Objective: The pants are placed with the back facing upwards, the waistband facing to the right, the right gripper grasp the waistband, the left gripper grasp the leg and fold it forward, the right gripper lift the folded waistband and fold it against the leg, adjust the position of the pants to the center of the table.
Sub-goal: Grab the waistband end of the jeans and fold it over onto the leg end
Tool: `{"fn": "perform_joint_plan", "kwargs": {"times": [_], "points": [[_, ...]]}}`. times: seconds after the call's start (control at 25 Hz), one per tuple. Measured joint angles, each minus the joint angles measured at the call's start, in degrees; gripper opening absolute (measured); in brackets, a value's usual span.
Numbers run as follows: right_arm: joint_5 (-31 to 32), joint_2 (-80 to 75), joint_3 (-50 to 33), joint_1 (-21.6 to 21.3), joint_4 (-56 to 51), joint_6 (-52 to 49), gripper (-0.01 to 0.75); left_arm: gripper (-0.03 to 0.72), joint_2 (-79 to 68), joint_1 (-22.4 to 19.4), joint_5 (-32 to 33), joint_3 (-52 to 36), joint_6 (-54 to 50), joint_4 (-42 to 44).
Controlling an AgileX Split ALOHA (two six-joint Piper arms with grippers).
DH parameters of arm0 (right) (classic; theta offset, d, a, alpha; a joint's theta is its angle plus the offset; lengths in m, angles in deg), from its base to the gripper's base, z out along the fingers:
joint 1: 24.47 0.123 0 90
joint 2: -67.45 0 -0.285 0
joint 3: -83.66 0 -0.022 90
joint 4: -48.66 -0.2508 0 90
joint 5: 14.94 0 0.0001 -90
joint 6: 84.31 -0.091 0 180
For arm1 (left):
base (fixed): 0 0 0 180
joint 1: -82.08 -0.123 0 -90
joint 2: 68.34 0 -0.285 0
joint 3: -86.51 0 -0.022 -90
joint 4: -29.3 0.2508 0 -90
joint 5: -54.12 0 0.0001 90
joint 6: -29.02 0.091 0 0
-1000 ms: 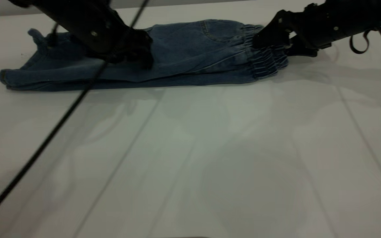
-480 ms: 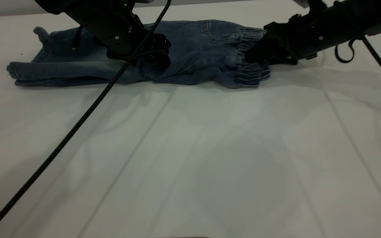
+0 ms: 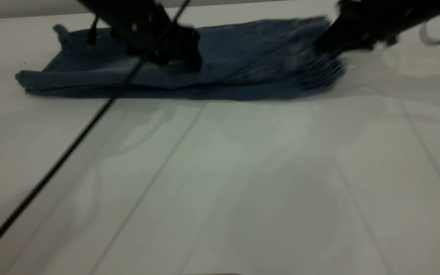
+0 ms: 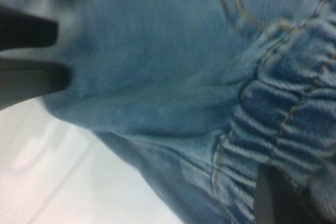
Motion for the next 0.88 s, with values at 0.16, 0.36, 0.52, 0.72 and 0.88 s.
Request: {"fn": "perform_joint_plan", "kwargs": {"times": [0.16, 0.36, 0.52, 0.72, 0.88], "points": [[2.57, 4.67, 0.46, -3.40, 5.06, -5.46, 0.038, 0.547, 3.93, 0.17, 2.15, 1.13, 0.00, 2.93], [9.64, 7.09, 4.14, -5.49, 8.87, -10.76, 0.038, 0.547, 3.05, 0.10, 2.38, 1.25, -0.33, 6.66], [15.08, 7.54, 7.06, -4.52, 9.21, -12.79, 0.038, 0.547, 0.04, -0.10, 1.07, 1.25, -0.42, 6.92], [15.80, 7.64, 9.49, 0.51, 8.10, -13.59, 0.038, 0.547, -4.71, -0.10, -0.03, 1.25, -0.65, 6.92], [13.51, 7.64, 11.68, 5.85, 6.25, -13.59, 0.038, 0.547, -5.87, 0.24, 0.45, 1.60, -0.61, 6.63]]}}
